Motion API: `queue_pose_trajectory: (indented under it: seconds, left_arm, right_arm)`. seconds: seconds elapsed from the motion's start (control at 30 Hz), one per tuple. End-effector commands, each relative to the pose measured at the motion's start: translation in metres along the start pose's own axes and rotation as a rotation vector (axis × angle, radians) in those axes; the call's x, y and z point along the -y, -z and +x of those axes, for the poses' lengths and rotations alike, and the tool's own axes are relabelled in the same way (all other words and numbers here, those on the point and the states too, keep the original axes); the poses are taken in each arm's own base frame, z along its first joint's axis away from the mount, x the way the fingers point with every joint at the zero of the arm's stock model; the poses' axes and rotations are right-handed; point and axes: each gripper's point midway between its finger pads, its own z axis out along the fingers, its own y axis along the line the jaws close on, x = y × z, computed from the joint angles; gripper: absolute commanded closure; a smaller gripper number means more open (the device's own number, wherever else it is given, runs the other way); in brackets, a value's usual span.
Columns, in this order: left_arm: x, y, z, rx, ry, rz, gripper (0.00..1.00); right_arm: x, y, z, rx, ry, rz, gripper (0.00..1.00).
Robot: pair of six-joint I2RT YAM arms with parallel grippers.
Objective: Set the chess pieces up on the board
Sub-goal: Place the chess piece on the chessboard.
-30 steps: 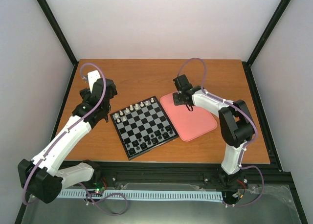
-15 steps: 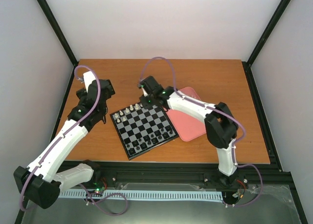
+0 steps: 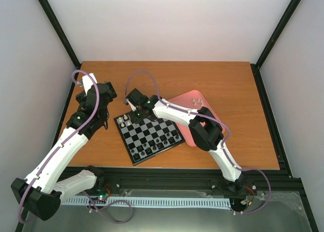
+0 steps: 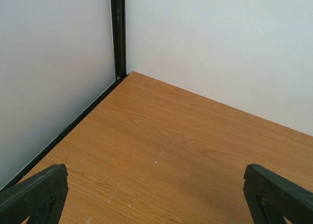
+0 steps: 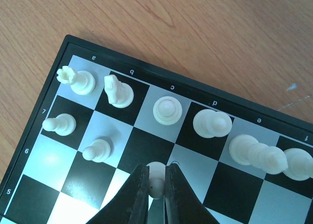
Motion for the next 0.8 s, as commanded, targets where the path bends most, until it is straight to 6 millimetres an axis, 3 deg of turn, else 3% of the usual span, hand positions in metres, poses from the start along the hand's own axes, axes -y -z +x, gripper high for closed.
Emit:
queue_pose_trajectory:
  seconds: [0.0, 0.33, 0.77]
  left_arm:
    - [-0.006, 0.003, -0.010, 0.023, 0.029, -0.017, 0.00]
    - [-0.007, 0.003, -0.009, 0.025, 0.028, -0.025, 0.00]
    - [-0.007, 0.002, -0.008, 0.022, 0.024, -0.026, 0.00]
  right_arm:
    - [-0.009, -0.005, -0.001, -0.020, 0.019, -0.026, 0.91]
    - [-0.016, -0.021, 0.006, -0.056, 0.035, -0.041, 0.91]
    - [-0.019, -0.028, 0.008, -0.068, 0.040, -0.048, 0.90]
